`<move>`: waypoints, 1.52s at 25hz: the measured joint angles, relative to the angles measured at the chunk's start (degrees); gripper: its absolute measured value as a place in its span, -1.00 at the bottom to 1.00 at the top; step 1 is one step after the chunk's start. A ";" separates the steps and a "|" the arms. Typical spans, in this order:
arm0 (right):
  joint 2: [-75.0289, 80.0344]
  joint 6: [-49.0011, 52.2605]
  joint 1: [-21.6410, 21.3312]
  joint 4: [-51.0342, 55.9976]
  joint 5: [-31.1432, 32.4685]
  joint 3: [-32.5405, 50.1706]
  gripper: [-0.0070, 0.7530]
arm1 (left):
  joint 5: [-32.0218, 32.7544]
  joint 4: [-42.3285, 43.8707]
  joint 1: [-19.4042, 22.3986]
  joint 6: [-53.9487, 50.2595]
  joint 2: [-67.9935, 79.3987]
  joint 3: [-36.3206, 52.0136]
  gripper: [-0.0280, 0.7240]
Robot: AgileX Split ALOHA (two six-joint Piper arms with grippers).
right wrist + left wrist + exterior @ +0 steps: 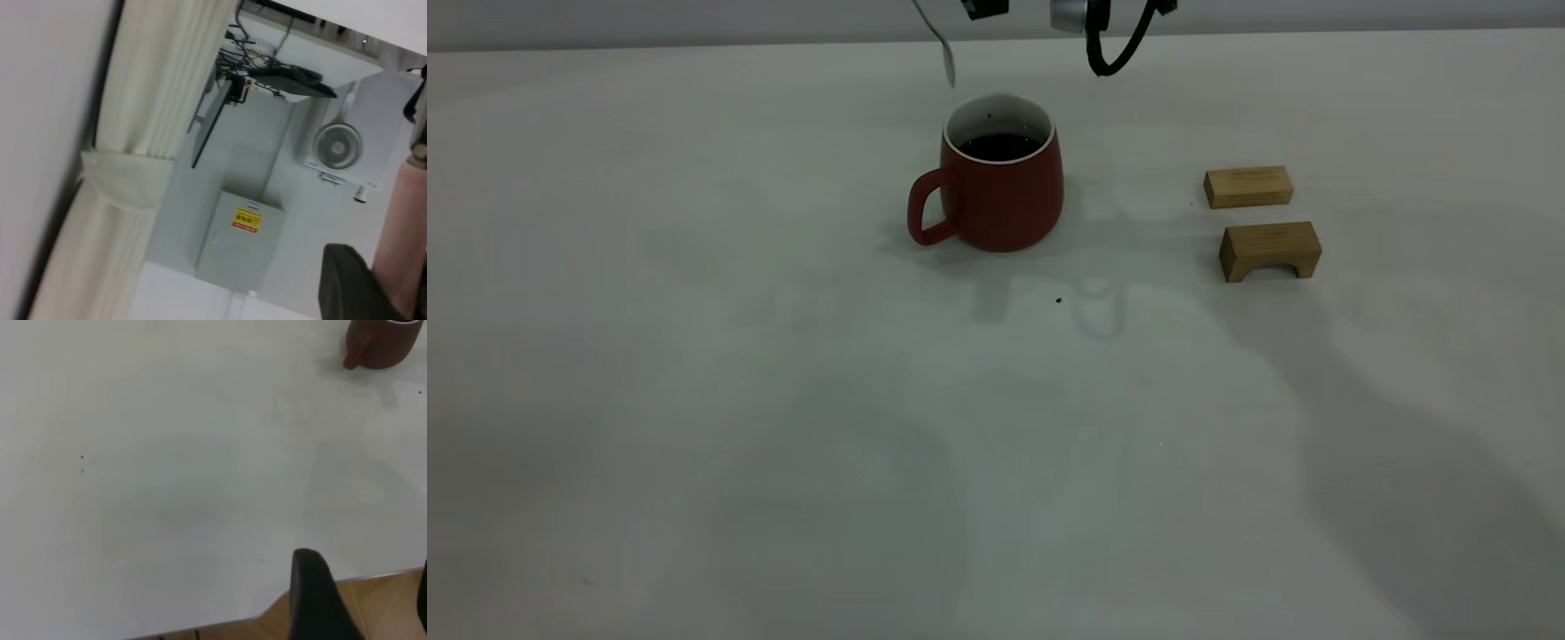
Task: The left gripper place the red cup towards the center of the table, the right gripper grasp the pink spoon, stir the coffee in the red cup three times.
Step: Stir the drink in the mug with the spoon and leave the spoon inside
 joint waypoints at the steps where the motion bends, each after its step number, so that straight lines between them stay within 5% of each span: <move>1: 1.47 -0.06 -0.53 0.00 0.23 -0.87 -0.62 | 0.00 0.00 0.00 0.00 0.00 0.00 0.25; 10: 9.08 -1.15 -6.04 -0.73 0.29 -2.04 -0.62 | 0.00 0.00 0.00 0.00 0.00 0.00 0.25; 22: 16.23 3.43 -3.54 -0.11 4.51 -14.07 -0.62 | 0.00 0.00 0.00 0.00 0.00 0.00 0.25; 33: 11.81 3.58 -5.20 -0.27 1.75 -4.06 -0.62 | 0.00 0.00 0.00 0.00 0.00 0.00 0.25; 38: 14.09 3.58 -2.94 -0.15 3.25 -7.67 -0.62 | 0.00 0.00 0.00 0.00 0.00 0.00 0.25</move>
